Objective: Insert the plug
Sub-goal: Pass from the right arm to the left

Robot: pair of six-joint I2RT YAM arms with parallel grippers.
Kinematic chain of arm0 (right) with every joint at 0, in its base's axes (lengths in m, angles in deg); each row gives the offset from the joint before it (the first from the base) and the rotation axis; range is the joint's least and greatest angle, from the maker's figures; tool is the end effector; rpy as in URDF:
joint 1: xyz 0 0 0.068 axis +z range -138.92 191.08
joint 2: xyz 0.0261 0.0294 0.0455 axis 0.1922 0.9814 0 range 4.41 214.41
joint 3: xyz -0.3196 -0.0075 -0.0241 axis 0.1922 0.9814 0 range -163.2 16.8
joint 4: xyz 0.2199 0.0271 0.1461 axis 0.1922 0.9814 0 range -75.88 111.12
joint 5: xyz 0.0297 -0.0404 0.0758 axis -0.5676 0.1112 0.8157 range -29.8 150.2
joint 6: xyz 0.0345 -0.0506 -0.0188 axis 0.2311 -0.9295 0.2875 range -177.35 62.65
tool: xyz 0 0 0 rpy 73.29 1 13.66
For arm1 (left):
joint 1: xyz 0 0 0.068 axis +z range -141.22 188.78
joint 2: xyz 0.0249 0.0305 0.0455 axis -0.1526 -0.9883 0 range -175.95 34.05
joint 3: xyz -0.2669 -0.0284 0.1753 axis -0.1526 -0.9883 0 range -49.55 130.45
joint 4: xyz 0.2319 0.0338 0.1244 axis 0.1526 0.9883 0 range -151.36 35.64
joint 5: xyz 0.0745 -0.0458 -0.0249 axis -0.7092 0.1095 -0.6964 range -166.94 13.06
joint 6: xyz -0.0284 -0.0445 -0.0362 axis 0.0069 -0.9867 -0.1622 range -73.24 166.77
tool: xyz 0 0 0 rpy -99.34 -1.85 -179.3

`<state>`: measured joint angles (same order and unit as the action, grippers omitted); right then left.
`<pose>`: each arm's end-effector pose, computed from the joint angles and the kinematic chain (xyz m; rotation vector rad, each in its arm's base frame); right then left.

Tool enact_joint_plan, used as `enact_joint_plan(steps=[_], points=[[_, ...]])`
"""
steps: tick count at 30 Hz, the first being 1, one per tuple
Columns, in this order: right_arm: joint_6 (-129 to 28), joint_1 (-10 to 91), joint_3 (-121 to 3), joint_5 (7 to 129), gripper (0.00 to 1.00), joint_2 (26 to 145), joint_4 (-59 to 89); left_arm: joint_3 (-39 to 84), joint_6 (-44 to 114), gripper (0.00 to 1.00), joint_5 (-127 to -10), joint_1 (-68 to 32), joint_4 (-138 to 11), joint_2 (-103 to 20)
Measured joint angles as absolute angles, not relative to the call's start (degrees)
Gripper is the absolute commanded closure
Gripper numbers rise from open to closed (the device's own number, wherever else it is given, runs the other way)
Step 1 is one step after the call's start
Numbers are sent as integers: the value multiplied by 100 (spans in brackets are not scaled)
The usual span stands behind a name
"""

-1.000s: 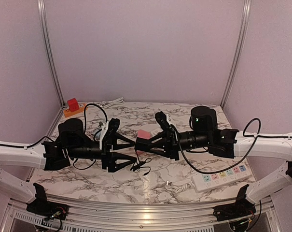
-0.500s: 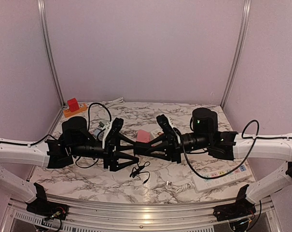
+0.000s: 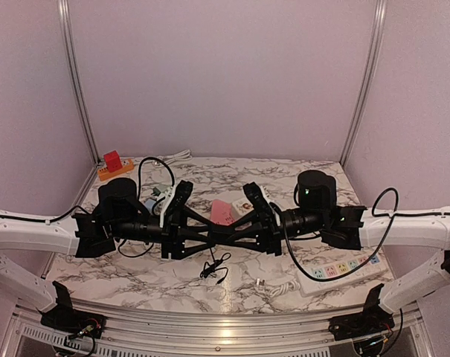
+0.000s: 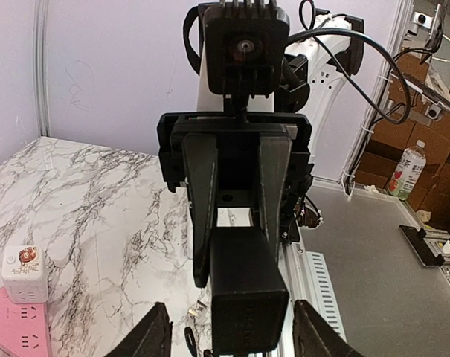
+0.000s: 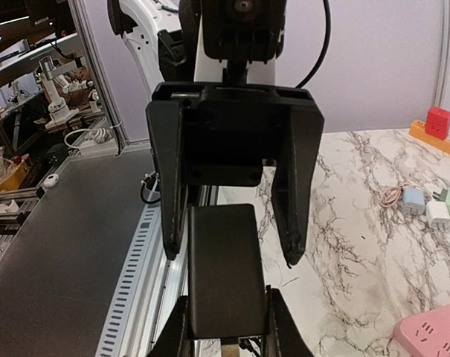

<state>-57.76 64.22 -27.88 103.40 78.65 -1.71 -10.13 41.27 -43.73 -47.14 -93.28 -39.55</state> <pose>0.1457 0.2510 0.3179 -1.3558 1.4017 1.3100 0.1382 -0.2527 0.3190 1.1624 1.3275 -1.2674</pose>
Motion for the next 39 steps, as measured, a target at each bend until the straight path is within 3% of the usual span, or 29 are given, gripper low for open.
enact_joint_plan(steps=[19, 21, 24, 29, 35, 39], points=[[-5743, 6416, -2749, 10242, 100, 7876, -217, -980, 4168, 79, -4191, -4699, -9365, -4137], [-5741, 6416, -2749, 10231, 100, 7876, -217, -980, 4177, 79, -4193, -4699, -9365, -4137], [-5741, 6416, -2749, 10220, 100, 7878, -217, -980, 4186, 65, -4202, -4699, -9365, -4137], [-5765, 6422, -2749, 10218, 100, 7920, -263, -973, 4162, 56, -4257, -4699, -9370, -4137], [-5767, 6422, -2747, 10211, 100, 7983, -267, -973, 4160, 61, -4338, -4699, -9367, -4137], [-5767, 6422, -2747, 10204, 100, 8027, -281, -973, 4175, 73, -4353, -4699, -9370, -4137]])
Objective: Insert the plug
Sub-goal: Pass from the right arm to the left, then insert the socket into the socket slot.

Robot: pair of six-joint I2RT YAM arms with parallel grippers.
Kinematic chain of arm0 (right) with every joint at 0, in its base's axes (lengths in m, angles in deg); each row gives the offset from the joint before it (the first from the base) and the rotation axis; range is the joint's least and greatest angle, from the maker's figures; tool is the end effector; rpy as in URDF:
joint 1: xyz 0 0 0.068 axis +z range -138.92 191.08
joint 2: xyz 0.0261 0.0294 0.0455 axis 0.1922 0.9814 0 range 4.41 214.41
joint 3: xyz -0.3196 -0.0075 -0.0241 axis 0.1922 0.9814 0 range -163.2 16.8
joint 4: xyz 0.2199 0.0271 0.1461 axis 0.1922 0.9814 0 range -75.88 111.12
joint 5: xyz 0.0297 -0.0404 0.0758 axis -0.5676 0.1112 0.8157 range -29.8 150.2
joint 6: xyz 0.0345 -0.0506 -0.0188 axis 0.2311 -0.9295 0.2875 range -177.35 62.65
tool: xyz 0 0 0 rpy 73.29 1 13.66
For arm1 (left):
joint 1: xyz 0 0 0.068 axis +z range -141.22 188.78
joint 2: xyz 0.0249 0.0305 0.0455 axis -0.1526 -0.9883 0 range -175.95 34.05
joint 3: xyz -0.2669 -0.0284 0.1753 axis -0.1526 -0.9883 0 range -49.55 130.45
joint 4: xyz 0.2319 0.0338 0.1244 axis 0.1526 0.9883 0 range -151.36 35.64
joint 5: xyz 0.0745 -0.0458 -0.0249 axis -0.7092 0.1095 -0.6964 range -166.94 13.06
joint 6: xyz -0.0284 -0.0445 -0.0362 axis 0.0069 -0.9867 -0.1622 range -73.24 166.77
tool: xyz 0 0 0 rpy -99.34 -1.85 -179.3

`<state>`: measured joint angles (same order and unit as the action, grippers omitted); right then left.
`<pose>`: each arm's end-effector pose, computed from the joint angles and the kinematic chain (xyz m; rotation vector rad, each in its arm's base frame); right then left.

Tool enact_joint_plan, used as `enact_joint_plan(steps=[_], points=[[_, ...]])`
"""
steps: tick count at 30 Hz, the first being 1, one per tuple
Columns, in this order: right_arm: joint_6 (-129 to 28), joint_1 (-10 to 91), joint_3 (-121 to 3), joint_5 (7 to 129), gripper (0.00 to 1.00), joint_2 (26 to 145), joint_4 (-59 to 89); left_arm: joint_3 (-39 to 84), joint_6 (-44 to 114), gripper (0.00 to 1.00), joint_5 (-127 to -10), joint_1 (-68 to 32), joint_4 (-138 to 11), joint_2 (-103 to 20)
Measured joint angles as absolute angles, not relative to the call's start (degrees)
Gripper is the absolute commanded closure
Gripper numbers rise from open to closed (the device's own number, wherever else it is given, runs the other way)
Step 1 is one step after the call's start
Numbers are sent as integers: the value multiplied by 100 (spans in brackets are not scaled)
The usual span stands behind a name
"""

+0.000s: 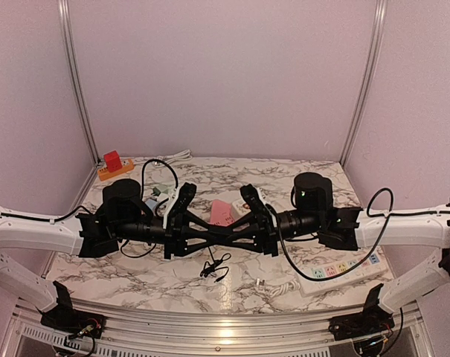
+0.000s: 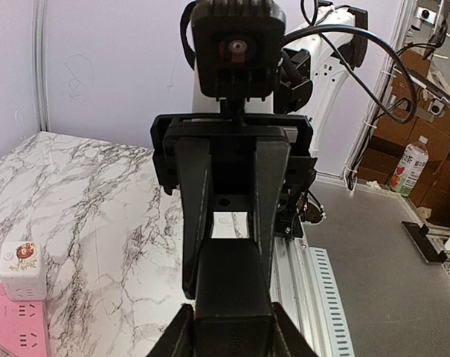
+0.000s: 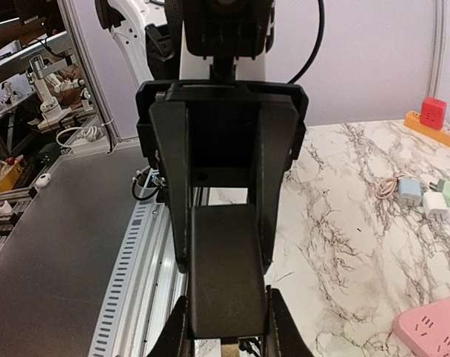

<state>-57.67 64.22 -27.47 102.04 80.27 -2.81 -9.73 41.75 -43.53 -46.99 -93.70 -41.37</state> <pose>0.1501 0.2554 0.3096 -1.3433 1.4317 1.2914 0.1427 -0.2583 0.3138 1.1726 1.3393 -1.2617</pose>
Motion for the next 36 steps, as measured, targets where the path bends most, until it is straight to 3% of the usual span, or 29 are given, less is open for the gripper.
enact_joint_plan(steps=[4, 6, 9, 18, 27, 36], points=[[-5708, 6422, -2747, 10187, 100, 8031, -278, -973, 4251, 91, -4351, -4697, -9376, -4137], [-5699, 6422, -2740, 10174, 85, 8031, -291, -973, 4306, 99, -4344, -4697, -9372, -4137], [-5706, 6422, -2738, 10161, 65, 8031, -302, -973, 4310, 100, -4351, -4697, -9374, -4137], [-5850, 6420, -2736, 9549, 24, 8014, -90, -840, 4177, 100, -4626, -4649, -9238, -4139], [-5859, 6274, -2603, 7912, 14, 7351, 699, -106, 4407, 100, -5186, -4504, -8108, -4224], [-5673, 6237, -2141, 6648, 10, 6254, 1219, 1798, 4986, 100, -6552, -4412, -5678, -4996]])
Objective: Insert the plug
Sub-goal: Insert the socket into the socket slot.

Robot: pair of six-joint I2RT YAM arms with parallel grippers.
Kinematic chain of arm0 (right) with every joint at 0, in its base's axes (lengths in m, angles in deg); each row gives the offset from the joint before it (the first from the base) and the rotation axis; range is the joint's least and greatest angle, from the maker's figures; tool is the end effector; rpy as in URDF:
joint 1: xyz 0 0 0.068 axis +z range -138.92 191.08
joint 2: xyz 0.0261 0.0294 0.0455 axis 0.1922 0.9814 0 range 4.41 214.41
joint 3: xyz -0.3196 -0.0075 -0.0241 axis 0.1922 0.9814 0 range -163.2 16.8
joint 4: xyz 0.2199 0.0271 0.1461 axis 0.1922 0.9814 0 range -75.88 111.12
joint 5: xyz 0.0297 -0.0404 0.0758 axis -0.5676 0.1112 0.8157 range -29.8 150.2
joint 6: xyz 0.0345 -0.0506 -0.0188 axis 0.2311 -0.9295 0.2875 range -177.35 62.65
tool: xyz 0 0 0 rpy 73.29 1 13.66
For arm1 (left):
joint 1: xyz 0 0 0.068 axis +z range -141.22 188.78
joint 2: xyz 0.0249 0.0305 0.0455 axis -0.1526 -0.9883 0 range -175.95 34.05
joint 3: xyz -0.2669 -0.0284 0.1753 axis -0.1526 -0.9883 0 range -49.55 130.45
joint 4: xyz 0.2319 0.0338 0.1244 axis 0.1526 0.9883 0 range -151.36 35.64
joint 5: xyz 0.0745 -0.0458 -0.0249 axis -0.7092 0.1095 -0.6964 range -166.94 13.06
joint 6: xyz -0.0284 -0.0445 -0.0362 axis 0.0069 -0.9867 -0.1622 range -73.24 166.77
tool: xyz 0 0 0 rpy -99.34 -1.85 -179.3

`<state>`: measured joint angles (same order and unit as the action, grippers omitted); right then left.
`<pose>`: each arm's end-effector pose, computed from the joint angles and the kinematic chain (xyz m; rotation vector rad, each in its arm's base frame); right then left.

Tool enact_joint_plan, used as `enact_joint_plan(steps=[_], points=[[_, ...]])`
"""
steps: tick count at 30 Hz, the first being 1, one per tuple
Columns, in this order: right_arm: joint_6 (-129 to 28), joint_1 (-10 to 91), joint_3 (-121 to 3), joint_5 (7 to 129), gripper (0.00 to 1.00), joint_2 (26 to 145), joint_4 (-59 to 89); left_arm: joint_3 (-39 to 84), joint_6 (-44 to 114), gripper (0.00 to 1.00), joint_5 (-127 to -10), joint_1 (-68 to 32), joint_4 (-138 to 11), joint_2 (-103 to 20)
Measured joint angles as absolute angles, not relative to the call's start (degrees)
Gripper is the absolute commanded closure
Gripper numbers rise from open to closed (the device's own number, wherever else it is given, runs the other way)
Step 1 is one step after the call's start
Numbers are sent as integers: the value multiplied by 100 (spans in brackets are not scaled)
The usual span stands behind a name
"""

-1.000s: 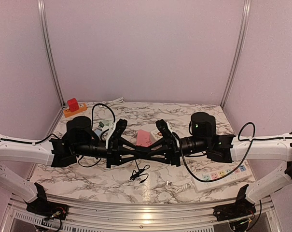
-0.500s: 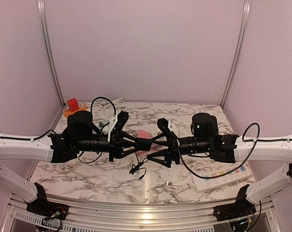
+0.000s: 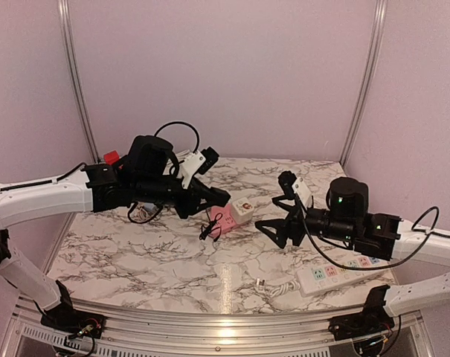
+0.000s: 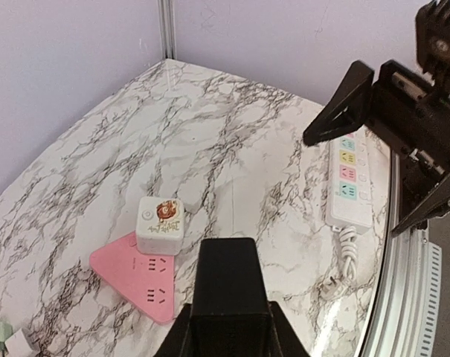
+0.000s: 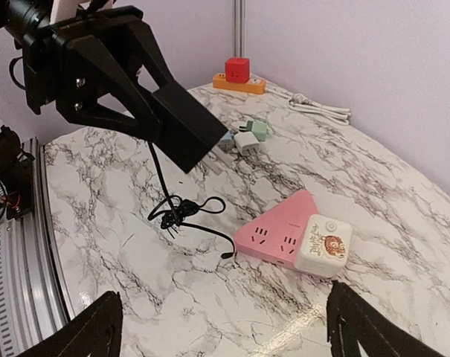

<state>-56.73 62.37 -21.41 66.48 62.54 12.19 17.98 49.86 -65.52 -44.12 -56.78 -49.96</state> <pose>0.1374 0.1802 0.3128 -0.9029 1.7258 0.7151 0.2079 -0.2911 0.3677 1.0625 1.7056 -0.7612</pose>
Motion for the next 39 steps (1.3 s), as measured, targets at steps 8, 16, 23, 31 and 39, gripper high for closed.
enact_joint_plan(steps=[8, 16, 23, 31, 39], points=[[-5677, 6230, -2091, 5999, 9, 5428, 1483, 2535, 5137, 100, -7468, -4408, -3851, -5079], [-5651, 6230, -2058, 5669, 9, 5476, 1553, 3068, 5329, 100, -8447, -4408, -2708, -5387], [-5590, 6230, -1903, 5597, 9, 5480, 1558, 3276, 5375, 100, -8646, -4404, -2336, -6360], [-5562, 6230, -1884, 5580, 9, 5461, 1562, 3955, 5499, 100, -8650, -4404, -2179, -7158], [-5540, 6230, -1838, 5529, 9, 5371, 1595, 4784, 5650, 100, -8648, -4404, -1956, -7658]])
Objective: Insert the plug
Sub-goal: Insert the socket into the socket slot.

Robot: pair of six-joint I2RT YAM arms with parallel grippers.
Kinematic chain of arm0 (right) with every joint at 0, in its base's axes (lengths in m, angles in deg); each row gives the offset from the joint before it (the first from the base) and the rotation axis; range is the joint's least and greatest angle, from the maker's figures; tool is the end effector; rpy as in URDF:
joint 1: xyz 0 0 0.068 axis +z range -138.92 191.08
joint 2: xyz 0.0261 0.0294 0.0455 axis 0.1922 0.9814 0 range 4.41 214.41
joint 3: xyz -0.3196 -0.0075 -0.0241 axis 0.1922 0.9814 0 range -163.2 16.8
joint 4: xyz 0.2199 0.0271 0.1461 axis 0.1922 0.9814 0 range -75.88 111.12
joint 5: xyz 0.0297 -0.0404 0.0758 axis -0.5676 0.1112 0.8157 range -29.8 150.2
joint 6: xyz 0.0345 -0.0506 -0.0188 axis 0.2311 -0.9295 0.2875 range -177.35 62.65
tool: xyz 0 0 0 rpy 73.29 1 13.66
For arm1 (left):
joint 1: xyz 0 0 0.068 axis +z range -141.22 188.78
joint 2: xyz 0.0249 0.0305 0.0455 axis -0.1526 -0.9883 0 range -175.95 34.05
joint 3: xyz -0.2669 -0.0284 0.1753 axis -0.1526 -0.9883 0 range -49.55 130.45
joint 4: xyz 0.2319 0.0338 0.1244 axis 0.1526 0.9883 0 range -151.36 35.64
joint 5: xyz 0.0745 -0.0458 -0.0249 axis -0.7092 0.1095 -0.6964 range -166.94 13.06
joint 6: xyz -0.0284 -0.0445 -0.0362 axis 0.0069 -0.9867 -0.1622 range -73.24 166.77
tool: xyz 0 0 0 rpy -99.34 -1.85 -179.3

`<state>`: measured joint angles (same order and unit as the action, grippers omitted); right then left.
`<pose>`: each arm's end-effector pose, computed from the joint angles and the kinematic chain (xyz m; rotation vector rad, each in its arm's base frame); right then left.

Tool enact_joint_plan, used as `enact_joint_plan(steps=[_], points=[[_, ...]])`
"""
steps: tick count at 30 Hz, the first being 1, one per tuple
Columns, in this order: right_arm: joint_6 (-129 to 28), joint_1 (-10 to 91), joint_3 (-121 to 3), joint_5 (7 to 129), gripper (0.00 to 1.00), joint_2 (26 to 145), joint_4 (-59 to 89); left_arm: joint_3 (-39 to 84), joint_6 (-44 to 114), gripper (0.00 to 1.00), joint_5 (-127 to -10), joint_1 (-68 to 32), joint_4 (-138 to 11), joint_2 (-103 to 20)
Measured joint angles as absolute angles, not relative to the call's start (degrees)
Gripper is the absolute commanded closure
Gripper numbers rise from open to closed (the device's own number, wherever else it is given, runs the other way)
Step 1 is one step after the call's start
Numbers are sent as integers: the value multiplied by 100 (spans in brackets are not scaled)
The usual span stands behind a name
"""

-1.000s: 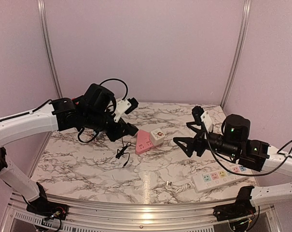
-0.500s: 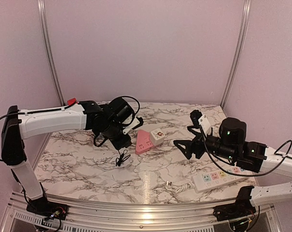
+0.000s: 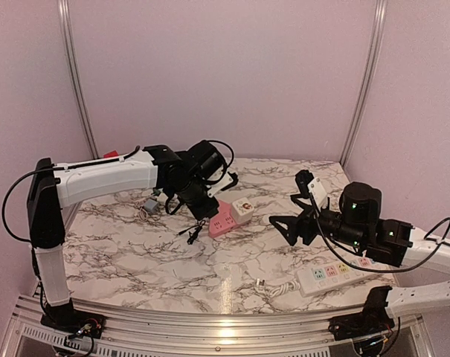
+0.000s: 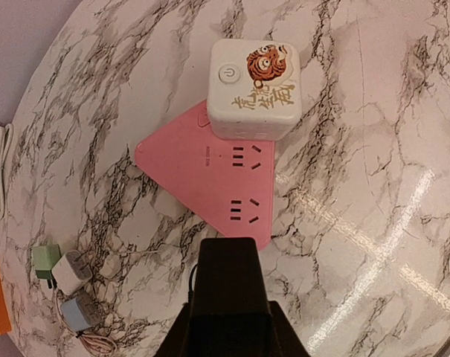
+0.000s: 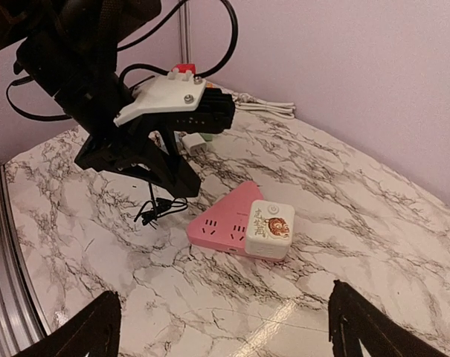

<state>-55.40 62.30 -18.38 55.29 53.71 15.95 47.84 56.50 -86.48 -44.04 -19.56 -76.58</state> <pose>0.1227 0.1460 0.3143 -0.7304 1.7391 0.5642 0.2827 -0.3591 0.3072 1.2485 2.1828 -0.0954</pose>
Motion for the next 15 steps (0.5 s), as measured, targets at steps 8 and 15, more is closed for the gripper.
enact_joint_plan(steps=[8, 15], points=[[-5479, 6230, -1816, 5507, 9, 5349, 1599, 5105, 5823, 100, -8687, -4404, -1641, -8117], [-5431, 6230, -1807, 5507, 9, 5360, 1599, 5389, 5932, 100, -8768, -4404, -1451, -8362]])
